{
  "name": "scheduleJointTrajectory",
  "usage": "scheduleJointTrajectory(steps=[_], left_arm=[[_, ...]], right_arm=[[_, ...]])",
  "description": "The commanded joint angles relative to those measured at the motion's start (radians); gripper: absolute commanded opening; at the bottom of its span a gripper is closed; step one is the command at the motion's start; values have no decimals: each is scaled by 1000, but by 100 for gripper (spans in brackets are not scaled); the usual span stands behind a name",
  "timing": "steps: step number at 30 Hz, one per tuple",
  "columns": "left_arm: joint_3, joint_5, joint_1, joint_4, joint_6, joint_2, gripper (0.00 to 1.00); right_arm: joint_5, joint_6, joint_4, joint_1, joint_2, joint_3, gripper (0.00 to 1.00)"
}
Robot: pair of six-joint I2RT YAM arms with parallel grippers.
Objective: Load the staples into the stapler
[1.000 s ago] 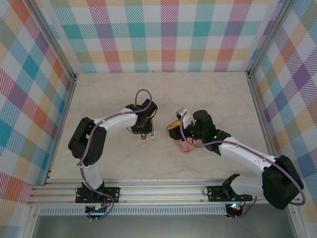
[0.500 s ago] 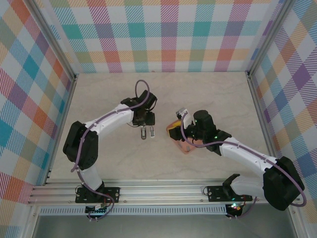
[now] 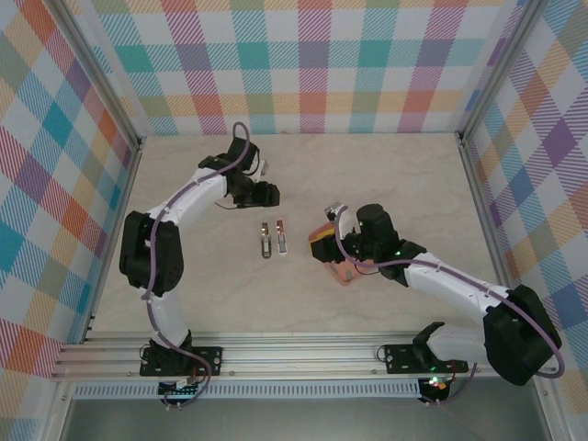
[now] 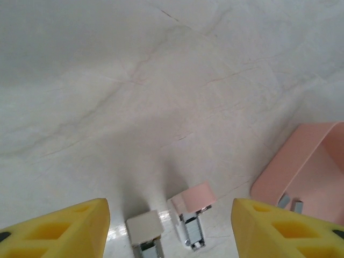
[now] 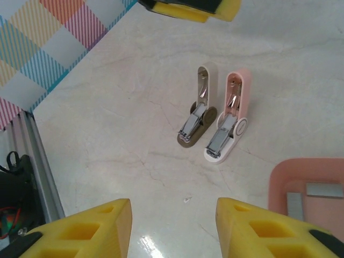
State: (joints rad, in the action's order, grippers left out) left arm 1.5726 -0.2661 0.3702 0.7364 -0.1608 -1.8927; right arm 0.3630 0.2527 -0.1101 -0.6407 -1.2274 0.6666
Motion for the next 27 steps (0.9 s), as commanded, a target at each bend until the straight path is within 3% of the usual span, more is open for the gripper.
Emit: scheduleJointTrajectory(steps=[1,8,18,27], left_arm=[[45,-133,-7,56,93,-58,58],[57,-198,-13,76,122,-123,46],[5,-280,-14,89,166,-102,48],[-73,-295,-17,70,176,-52,39]], right_arm=[[56,141,-29,-19,-49,29,44],[62,238,-68,-83,-118,33,41],[35,274,-56,-92,-172,61,41],[42,277,-60,-99,-202,79,40]])
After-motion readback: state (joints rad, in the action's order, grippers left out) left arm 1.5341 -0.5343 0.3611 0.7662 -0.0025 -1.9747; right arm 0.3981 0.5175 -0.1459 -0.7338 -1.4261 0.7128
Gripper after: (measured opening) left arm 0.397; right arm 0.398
